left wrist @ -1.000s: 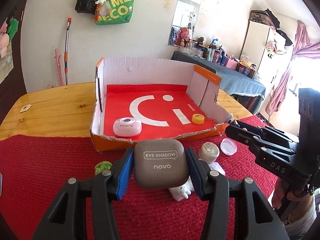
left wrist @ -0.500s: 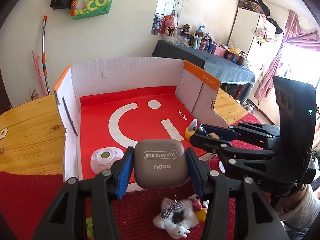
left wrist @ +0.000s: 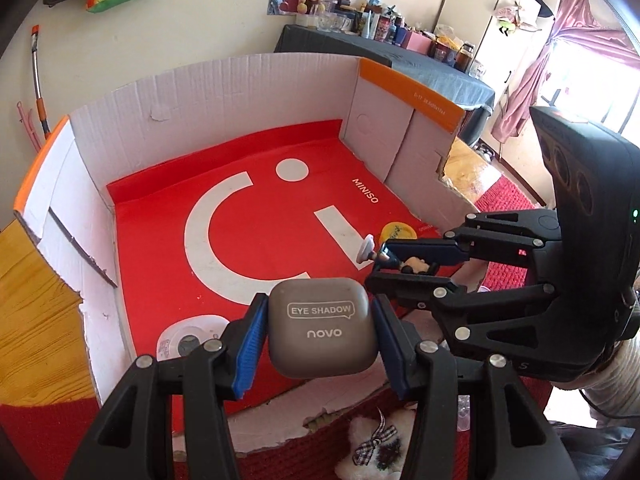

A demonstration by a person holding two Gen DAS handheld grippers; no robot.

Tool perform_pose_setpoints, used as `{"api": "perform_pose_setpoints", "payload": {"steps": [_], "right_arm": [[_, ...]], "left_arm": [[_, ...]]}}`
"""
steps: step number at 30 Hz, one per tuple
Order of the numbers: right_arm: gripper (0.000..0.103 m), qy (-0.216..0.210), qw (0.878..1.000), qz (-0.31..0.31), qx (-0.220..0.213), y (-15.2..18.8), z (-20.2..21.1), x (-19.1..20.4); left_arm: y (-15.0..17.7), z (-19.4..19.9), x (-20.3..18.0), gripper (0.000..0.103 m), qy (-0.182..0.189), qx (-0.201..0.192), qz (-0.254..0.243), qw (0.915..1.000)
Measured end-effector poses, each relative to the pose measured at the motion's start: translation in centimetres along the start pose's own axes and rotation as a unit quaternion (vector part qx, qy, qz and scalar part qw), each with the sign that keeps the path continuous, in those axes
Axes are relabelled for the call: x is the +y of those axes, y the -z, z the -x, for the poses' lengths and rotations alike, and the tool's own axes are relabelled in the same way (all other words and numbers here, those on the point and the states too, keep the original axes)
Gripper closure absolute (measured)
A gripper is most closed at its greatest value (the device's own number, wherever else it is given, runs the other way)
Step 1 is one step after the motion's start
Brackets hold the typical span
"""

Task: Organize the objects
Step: 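Carry the case and figurine into the box and open both tools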

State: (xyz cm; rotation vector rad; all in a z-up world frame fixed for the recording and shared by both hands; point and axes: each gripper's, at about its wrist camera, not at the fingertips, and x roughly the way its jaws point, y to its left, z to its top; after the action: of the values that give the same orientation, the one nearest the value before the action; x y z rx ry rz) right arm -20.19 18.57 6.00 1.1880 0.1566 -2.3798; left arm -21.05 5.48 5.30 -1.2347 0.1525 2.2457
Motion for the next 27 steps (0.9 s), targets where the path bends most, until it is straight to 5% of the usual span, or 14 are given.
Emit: {"api": "perform_pose_setpoints", "payload": {"steps": [27], "right_arm": [[0.078, -0.039, 0.998, -0.003, 0.048, -0.8, -1.5, -0.7]], "left_arm": [[-1.1, -3.3, -0.1, 0.049, -0.006, 0.076, -0.056, 0.9955]]}}
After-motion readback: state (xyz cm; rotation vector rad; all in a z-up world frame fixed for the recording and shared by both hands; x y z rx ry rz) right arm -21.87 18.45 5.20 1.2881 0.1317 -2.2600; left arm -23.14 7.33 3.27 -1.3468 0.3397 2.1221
